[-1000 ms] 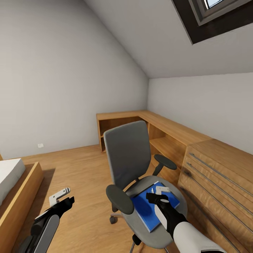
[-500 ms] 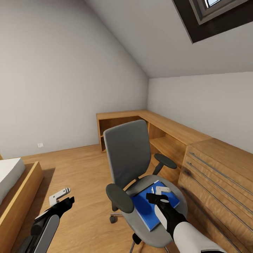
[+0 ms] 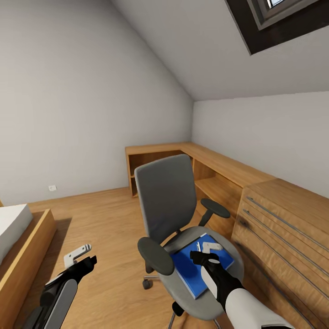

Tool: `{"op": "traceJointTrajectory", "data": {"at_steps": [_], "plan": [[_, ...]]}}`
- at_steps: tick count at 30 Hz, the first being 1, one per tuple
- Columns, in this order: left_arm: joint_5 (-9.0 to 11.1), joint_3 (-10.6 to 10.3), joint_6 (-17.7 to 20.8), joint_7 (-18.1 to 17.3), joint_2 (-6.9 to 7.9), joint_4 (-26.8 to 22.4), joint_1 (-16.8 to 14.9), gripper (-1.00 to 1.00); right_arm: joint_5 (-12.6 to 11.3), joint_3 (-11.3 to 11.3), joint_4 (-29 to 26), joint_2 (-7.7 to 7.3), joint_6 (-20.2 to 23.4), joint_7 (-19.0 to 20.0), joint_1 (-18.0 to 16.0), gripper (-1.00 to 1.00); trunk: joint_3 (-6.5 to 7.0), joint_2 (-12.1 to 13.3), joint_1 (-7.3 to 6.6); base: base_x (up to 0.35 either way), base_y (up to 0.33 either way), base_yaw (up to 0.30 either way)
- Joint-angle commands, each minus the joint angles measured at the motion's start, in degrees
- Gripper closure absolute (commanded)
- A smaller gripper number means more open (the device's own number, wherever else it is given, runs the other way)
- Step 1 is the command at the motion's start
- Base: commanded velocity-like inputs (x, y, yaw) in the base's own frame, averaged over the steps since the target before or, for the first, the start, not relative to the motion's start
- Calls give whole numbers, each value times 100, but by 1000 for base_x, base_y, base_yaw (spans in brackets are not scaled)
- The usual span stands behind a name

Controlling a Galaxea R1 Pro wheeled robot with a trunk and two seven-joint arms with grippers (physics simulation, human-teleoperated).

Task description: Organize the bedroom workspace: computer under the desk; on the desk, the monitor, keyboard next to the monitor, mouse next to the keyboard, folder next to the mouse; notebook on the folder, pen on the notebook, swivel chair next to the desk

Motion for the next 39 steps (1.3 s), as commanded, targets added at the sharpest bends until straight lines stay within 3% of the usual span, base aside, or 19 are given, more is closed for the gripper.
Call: {"op": "traceJointTrajectory", "data": {"at_steps": [1, 15, 39], "plan": [[61, -3, 12, 48, 2, -8, -4, -100, -38, -1, -13, 2, 27, -19, -1, -100, -24, -43, 21, 0, 0, 0], [60, -3, 13, 48, 2, -8, -4, -100, -38, -1, -15, 2, 27, -24, -1, -100, -186, -404, 219, 0, 0, 0], [62, -3, 13, 48, 2, -8, -4, -100, -38, -1, -11, 2, 27, -25, -1, -100, -222, -484, 263, 0, 0, 0]]}}
